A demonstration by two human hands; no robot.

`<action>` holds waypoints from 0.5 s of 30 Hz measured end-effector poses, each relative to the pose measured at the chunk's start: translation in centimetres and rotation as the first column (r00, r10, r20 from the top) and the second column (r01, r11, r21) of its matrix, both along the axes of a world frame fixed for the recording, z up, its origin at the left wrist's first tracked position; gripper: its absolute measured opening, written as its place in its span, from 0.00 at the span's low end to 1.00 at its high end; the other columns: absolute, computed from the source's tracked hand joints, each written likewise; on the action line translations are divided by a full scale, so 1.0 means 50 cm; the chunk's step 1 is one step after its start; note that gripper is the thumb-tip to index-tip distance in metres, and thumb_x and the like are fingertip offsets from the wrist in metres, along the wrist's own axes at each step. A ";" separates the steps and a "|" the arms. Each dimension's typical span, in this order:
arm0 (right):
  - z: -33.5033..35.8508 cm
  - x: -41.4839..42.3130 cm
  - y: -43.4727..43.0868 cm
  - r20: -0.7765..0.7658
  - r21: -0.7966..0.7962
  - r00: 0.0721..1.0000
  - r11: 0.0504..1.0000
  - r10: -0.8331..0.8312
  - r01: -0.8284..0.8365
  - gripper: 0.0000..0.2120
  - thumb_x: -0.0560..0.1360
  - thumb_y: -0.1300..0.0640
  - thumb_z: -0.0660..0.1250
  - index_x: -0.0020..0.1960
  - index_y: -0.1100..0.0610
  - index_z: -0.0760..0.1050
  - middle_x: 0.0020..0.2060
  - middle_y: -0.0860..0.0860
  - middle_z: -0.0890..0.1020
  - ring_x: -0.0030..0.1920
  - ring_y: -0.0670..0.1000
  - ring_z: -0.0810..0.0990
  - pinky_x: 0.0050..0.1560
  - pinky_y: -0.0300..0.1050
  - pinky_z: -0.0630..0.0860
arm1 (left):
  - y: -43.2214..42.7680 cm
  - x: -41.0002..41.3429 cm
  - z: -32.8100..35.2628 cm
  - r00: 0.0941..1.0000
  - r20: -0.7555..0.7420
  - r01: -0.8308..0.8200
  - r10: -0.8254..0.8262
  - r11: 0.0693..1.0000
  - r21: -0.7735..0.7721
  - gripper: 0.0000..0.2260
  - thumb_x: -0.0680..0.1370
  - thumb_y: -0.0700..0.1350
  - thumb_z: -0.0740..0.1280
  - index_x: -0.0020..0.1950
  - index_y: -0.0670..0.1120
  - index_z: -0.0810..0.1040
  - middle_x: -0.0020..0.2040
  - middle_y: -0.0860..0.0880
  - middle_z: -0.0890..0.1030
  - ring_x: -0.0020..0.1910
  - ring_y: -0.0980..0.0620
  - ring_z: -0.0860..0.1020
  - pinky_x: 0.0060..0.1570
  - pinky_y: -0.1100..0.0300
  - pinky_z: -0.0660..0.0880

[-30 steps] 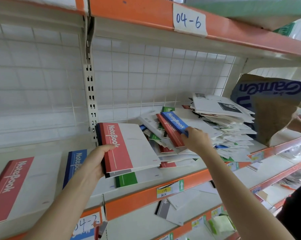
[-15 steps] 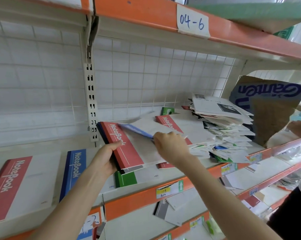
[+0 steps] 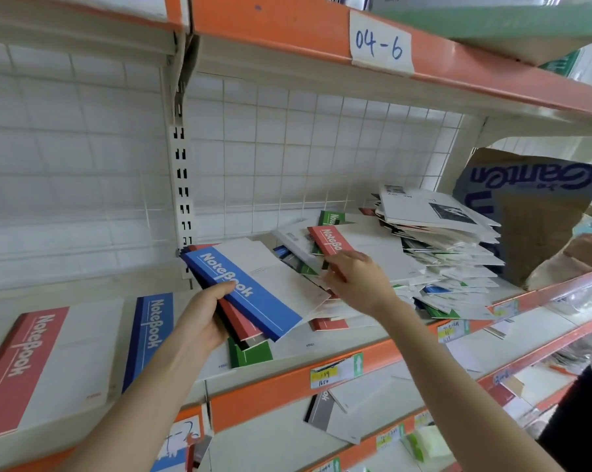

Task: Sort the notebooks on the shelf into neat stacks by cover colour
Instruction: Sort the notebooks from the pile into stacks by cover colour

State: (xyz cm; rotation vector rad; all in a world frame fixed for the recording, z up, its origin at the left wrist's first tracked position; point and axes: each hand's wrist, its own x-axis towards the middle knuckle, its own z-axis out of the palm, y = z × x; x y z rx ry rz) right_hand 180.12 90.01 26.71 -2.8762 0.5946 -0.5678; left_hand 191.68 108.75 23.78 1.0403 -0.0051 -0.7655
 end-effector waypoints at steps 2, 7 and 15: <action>-0.005 -0.013 -0.033 -0.188 0.014 0.981 0.998 -0.056 0.059 0.19 0.76 0.46 0.60 0.64 0.52 0.71 0.63 0.52 0.72 0.65 0.56 0.67 0.64 0.52 0.66 | 0.002 0.000 -0.003 1.000 -0.002 0.002 -0.002 1.000 0.007 0.02 0.78 0.37 0.61 0.48 0.44 0.72 0.45 0.43 0.78 0.42 0.46 0.77 0.44 0.49 0.72; 0.017 -0.043 -0.042 -0.318 0.068 0.948 0.998 0.035 -0.014 0.26 0.76 0.48 0.63 0.72 0.51 0.63 0.71 0.51 0.63 0.70 0.54 0.60 0.69 0.49 0.59 | 0.003 -0.007 -0.008 1.000 0.005 -0.001 0.001 0.999 0.033 0.03 0.78 0.37 0.61 0.47 0.44 0.73 0.44 0.44 0.78 0.42 0.46 0.77 0.38 0.51 0.72; 0.029 -0.052 -0.050 -0.278 0.250 0.958 0.968 0.069 0.003 0.27 0.75 0.50 0.66 0.72 0.49 0.63 0.69 0.49 0.65 0.65 0.53 0.68 0.58 0.42 0.69 | 0.001 -0.017 -0.001 1.000 0.019 -0.018 0.017 0.999 0.046 0.03 0.78 0.38 0.62 0.46 0.44 0.72 0.43 0.44 0.78 0.41 0.46 0.77 0.40 0.51 0.73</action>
